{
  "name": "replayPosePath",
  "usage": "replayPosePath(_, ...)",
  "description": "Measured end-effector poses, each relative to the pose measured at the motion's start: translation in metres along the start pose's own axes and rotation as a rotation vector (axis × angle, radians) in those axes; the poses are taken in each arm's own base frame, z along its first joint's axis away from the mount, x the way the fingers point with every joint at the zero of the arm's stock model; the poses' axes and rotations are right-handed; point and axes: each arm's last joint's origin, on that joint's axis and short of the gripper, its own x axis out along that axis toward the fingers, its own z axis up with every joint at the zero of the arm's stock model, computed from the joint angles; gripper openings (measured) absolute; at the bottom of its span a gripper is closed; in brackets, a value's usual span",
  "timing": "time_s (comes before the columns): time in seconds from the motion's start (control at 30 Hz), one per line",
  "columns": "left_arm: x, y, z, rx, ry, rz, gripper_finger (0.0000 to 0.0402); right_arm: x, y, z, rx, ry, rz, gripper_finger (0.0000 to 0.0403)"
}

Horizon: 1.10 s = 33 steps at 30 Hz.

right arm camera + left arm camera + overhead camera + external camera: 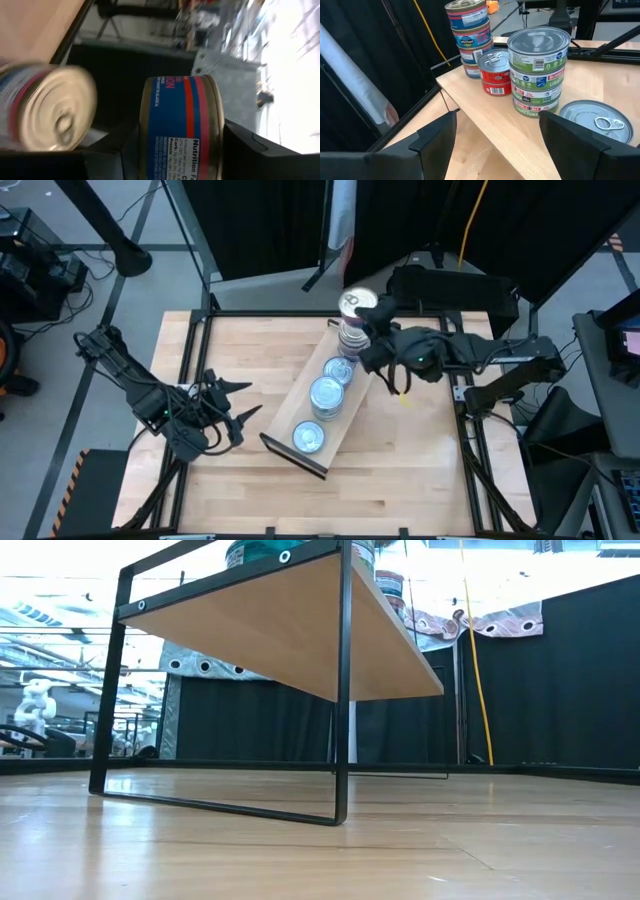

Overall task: Stack canned seafood by type on shelf
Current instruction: Stack the blue tuna can on top of the blue tuna can on the shelf

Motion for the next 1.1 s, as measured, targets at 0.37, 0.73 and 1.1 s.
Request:
replayPosePath(0.37, -0.001, 0.002, 0.001, 0.024, -0.004, 0.003, 0.0283, 0.002, 0.016, -0.005, 0.107, -0.025, 0.148, 0.0194)
replayPosePath(0.73, -0.001, 0.003, 0.002, 0.019, -0.007, 0.003, 0.0282, 0.017, 0.017, -0.018, 0.191, -0.06, 0.215, 0.0194)
replayPosePath(1.1, -0.001, 0.003, 0.001, 0.019, -0.007, 0.003, 0.0282, 0.025, 0.019, -0.022, 0.207, -0.052, 0.241, 0.0194)
